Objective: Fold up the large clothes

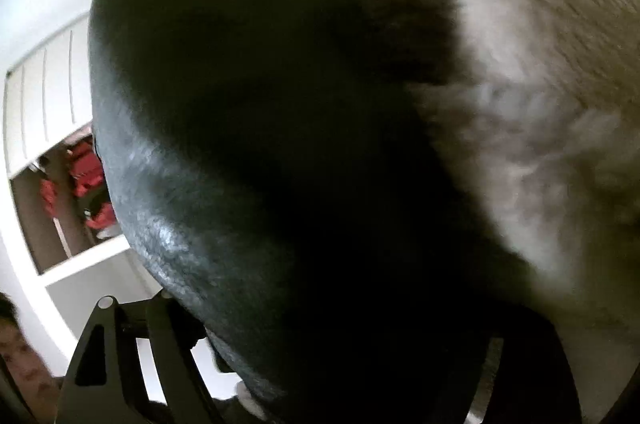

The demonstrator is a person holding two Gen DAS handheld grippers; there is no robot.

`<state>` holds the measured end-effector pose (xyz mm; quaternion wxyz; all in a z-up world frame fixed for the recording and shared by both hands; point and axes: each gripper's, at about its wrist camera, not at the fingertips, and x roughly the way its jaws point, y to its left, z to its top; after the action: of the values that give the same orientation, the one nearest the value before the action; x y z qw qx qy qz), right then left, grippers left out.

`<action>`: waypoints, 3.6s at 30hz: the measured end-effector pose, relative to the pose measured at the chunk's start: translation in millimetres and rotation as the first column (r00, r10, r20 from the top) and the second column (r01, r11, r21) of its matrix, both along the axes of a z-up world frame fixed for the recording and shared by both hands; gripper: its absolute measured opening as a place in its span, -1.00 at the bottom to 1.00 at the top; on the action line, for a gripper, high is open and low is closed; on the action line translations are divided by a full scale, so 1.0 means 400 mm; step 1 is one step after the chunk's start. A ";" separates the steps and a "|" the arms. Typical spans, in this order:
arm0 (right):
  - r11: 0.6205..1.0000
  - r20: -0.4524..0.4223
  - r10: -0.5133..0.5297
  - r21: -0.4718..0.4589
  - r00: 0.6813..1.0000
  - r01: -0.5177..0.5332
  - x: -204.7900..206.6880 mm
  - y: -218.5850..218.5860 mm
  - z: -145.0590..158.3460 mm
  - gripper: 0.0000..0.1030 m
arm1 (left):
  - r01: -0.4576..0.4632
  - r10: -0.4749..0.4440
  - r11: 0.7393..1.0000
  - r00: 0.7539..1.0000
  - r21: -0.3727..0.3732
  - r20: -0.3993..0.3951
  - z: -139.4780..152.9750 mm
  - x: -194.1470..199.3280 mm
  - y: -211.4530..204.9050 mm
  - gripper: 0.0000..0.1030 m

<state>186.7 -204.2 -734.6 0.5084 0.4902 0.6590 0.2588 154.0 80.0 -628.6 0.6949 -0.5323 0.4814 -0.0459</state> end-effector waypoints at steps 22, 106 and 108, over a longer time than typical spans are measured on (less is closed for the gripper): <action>0.996 0.192 -0.075 0.059 0.978 0.065 0.114 -0.065 0.317 -0.20 | 0.031 -0.057 0.995 0.960 0.097 0.274 0.347 0.182 0.008 -0.40; 0.220 0.535 0.240 -0.843 0.810 0.492 0.138 -0.046 1.523 0.72 | 0.236 -0.517 0.439 0.856 0.867 0.029 1.176 0.332 -0.258 0.97; 0.220 0.553 0.249 -0.832 0.795 0.509 0.085 -0.039 1.588 0.72 | 0.224 -0.518 0.438 0.854 0.870 0.041 1.215 0.288 -0.261 0.97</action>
<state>220.5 -219.7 -99.5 0.8937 0.0183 0.4328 -0.1170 269.1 -24.3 -142.4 0.8990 0.0043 0.4357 -0.0429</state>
